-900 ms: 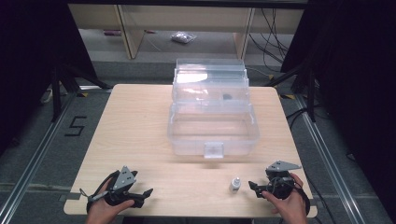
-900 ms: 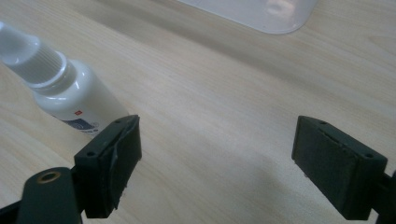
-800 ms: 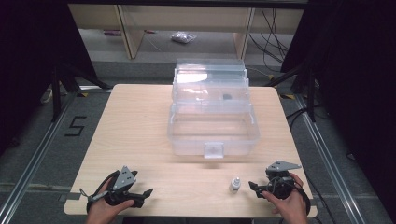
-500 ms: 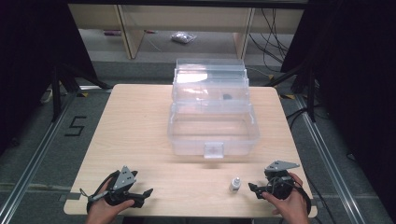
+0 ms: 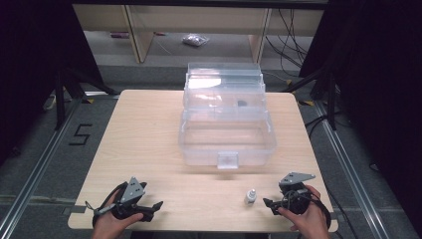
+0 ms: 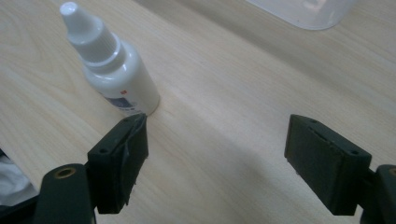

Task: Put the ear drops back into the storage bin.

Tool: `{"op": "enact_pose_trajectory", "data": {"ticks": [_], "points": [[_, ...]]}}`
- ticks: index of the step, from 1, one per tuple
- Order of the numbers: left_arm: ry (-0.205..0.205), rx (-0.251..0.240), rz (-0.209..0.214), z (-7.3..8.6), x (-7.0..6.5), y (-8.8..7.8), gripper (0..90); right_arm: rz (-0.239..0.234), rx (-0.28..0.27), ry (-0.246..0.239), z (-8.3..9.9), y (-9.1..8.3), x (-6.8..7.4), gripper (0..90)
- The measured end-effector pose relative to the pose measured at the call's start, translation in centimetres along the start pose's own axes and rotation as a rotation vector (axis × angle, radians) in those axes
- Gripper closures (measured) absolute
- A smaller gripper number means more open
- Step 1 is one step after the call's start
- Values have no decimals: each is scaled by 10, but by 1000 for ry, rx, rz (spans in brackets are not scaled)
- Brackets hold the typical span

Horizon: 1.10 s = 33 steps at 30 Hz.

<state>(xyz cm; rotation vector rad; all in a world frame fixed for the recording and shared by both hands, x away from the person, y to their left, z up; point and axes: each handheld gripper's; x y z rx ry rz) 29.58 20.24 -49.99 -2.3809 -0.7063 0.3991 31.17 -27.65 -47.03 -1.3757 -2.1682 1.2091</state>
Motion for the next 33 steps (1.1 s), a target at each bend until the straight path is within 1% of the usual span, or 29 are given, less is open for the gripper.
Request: {"op": "enact_pose_trajectory", "data": {"ticks": [1,2,3,4,5,6,8,9,10,11,12,13,14,16,17,18,19,20,22,24,25,26,27,28,29,30,31,32,33], "points": [[1,4,2,0,0,0,150,-13,20,11,0,-1,2,225],[-1,-3,7,0,0,0,151,-7,22,10,0,-3,2,225],[0,-3,4,0,0,0,151,-18,24,7,-1,-3,3,225],[-2,-5,4,0,0,0,150,-18,28,5,-1,-3,3,225],[-1,-3,6,0,0,0,151,-15,20,-1,-2,-3,3,226],[7,8,4,0,0,-1,151,-18,28,1,-2,-5,4,227],[2,2,0,0,0,0,151,-26,34,-7,-3,-6,5,229],[2,1,1,0,0,0,151,-21,16,-21,-3,-5,4,230],[-1,1,4,0,-1,0,151,-19,50,10,-3,-9,7,229],[-1,-3,8,0,0,0,151,-28,39,19,-3,-7,9,230],[0,-1,6,0,0,0,151,-31,57,0,-4,-9,8,231],[-2,-5,5,0,0,0,151,-29,47,-19,-4,-8,8,231],[0,0,1,0,0,0,151,-37,62,-3,-5,-9,10,231],[2,2,4,0,0,0,151,-40,56,-28,-5,-9,11,235],[4,4,1,0,0,0,151,-41,44,-25,-5,-8,12,236],[1,1,0,0,0,0,151,-48,62,-19,-7,-10,14,236],[2,2,0,0,0,0,151,-49,55,-44,-7,-10,13,236],[3,3,1,0,0,0,151,-57,42,-46,-7,-9,15,237],[-1,-3,6,0,0,0,151,-56,51,-66,-8,-10,16,237],[2,3,-1,0,0,0,151,-62,51,-45,-9,-11,21,237],[2,3,0,0,0,0,150,-64,48,-61,-10,-12,21,237],[3,5,0,0,0,0,151,-68,58,-73,-11,-13,22,237],[2,0,-2,0,0,0,151,-72,52,-83,-12,-13,23,239],[1,-1,-3,0,0,0,151,-71,43,-79,-12,-13,25,241],[1,2,-1,0,0,0,151,-77,56,-96,-14,-14,25,241],[2,3,1,0,0,0,150,-74,49,-113,-14,-13,26,242],[-10,-10,9,0,-1,0,151,-79,55,-112,-15,-14,28,244],[-9,-11,12,0,-1,1,151,-85,53,-119,-16,-15,29,247],[-10,-13,9,0,-1,1,150,-86,55,-116,-17,-15,31,248]]}}
Point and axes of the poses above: each handheld gripper's, and its own axes: y roughly forward along the jaws, z roughly out of its underside, x roughly to its left, and after that the axes turned 14 degrees about z, right-handed
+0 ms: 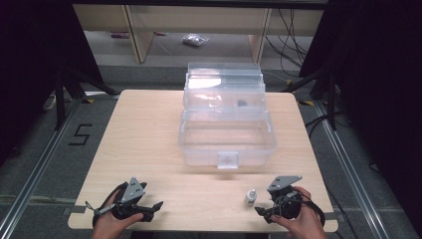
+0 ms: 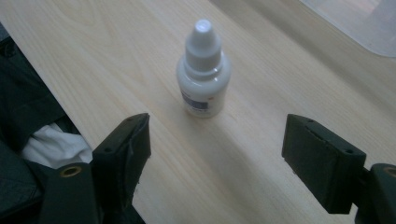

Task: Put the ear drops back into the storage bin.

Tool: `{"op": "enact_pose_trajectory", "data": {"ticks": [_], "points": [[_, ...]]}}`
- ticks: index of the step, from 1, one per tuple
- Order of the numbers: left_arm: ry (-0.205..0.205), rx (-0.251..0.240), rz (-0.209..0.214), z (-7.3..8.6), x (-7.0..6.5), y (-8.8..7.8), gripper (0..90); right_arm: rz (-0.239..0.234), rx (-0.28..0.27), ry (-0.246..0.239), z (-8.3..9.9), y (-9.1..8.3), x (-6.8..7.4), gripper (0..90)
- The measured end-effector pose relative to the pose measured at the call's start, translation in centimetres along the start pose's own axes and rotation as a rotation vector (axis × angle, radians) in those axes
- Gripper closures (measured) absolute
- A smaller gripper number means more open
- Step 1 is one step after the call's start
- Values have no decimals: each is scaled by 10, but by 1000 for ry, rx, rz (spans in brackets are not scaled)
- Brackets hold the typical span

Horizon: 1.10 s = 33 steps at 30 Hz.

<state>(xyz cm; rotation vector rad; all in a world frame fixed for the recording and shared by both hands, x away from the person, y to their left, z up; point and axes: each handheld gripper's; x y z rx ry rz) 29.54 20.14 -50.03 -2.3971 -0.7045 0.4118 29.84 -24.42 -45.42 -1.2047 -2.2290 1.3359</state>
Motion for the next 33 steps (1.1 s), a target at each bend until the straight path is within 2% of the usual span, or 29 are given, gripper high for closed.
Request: {"op": "enact_pose_trajectory", "data": {"ticks": [1,2,4,5,7,8,9,10,12,13,14,18,21,30,32,33], "points": [[0,0,0,0,0,0,151,5,-5,-24,-2,0,0,249],[0,1,1,0,0,0,150,7,10,-10,-3,0,2,252],[14,20,-8,0,1,-1,151,10,11,-42,-6,1,3,258],[3,4,-1,0,0,0,151,4,30,-34,-7,1,5,261],[-8,0,0,0,0,0,150,9,31,-52,-10,3,6,262],[14,22,-5,0,1,-1,151,4,41,-58,-11,3,7,264],[10,18,-7,0,1,0,151,17,35,-71,-13,4,7,268],[-1,1,0,0,0,0,151,10,37,-83,-14,5,8,272],[13,22,-8,0,1,-1,151,8,48,-90,-17,6,8,278],[4,14,-9,1,1,0,151,14,37,-109,-18,7,8,283],[7,14,1,0,1,0,150,11,51,-114,-20,7,9,289],[9,18,-8,0,1,0,151,20,74,-148,-27,11,10,302],[-1,3,-1,0,0,0,151,16,94,-165,-32,15,12,315],[-2,0,-2,0,0,0,151,18,121,-267,-46,24,14,355],[-1,3,-1,0,0,0,151,17,127,-281,-49,25,15,369],[-1,3,0,0,0,0,150,9,134,-264,-50,25,17,377]]}}
Point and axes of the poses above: each handheld gripper's, and its own axes: y roughly forward along the jaws, z roughly out of its underside, x roughly to its left, and after that the axes turned 14 degrees about z, right-handed
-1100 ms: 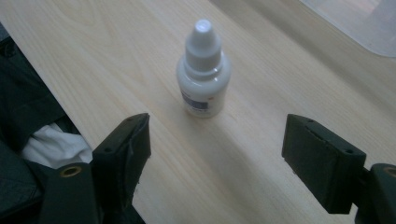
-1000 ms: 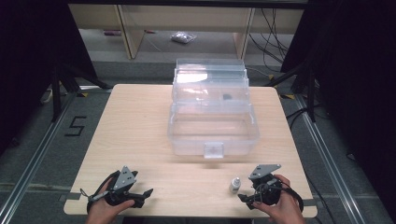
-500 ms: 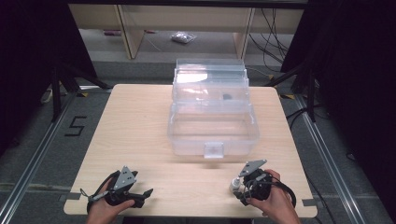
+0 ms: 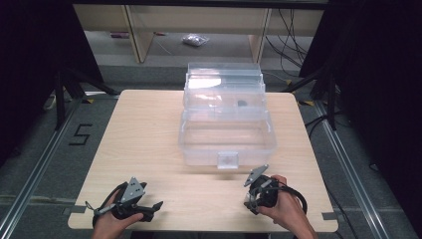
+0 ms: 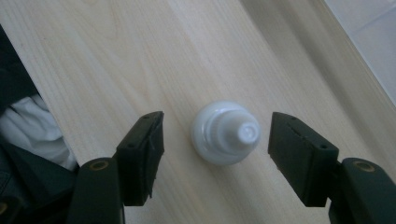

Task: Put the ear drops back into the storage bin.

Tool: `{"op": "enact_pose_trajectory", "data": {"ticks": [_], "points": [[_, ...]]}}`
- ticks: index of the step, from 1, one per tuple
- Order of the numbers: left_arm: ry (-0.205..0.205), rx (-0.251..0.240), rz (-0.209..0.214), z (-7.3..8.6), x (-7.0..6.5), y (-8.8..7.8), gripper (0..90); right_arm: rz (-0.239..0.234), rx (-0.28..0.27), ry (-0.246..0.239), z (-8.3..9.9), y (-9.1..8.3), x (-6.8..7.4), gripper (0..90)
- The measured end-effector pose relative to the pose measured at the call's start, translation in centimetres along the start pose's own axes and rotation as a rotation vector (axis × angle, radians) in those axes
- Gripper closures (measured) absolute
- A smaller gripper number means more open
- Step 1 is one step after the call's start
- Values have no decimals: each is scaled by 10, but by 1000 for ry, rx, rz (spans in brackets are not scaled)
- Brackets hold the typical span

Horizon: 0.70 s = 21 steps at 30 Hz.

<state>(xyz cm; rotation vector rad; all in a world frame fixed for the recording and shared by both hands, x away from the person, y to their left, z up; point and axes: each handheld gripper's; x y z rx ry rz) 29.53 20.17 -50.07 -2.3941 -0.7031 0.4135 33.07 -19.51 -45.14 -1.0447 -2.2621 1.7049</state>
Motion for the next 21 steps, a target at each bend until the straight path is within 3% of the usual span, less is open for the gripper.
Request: {"op": "enact_pose_trajectory", "data": {"ticks": [6,13,16,21], "points": [[13,18,-8,0,1,-1,151,-18,18,-35,-6,5,0,435],[-1,0,1,0,0,0,151,-24,47,-47,-8,7,-1,497],[5,9,1,0,1,0,151,-26,64,-29,-9,7,1,515],[4,10,4,0,1,-1,151,-24,69,-61,-11,9,1,551]]}}
Point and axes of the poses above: each handheld gripper's, and its own axes: y roughly forward along the jaws, z roughly out of its underside, x roughly to its left, and after that the axes turned 14 degrees about z, right-handed
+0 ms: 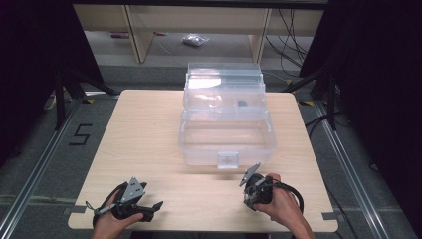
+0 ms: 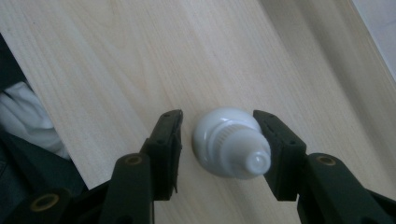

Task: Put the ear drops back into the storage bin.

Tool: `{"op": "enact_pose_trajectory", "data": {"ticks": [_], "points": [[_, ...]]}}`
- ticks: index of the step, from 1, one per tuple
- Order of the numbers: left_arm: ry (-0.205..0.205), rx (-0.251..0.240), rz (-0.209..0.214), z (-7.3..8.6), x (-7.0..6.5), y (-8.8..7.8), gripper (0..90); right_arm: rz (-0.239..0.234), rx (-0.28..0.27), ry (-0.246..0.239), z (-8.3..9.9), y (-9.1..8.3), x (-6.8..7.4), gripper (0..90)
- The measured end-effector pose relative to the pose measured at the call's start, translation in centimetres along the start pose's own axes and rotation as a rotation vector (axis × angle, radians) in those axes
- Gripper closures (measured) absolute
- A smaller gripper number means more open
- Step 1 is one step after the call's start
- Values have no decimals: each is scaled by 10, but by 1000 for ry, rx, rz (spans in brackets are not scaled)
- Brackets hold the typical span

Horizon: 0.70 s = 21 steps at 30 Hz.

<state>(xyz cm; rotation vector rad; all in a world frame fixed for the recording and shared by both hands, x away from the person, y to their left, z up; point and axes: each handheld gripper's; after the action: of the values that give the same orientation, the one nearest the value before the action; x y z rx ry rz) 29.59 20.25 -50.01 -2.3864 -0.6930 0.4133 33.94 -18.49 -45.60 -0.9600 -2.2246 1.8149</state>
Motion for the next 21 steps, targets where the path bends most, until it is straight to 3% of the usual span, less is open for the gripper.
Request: {"op": "enact_pose_trajectory", "data": {"ticks": [9,21], "points": [[1,1,-7,1,-1,2,152,18,7,-10,0,-3,-1,601],[3,6,-12,1,0,2,152,13,-19,20,6,-18,-11,602]]}}
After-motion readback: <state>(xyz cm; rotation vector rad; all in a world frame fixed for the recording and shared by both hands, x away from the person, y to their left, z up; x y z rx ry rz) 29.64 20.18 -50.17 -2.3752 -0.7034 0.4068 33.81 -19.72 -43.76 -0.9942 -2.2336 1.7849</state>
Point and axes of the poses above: each handheld gripper's, and its own axes: y roughly forward along the jaws, z roughly out of its underside, x roughly to its left, and after that the axes turned 14 degrees about z, right-handed
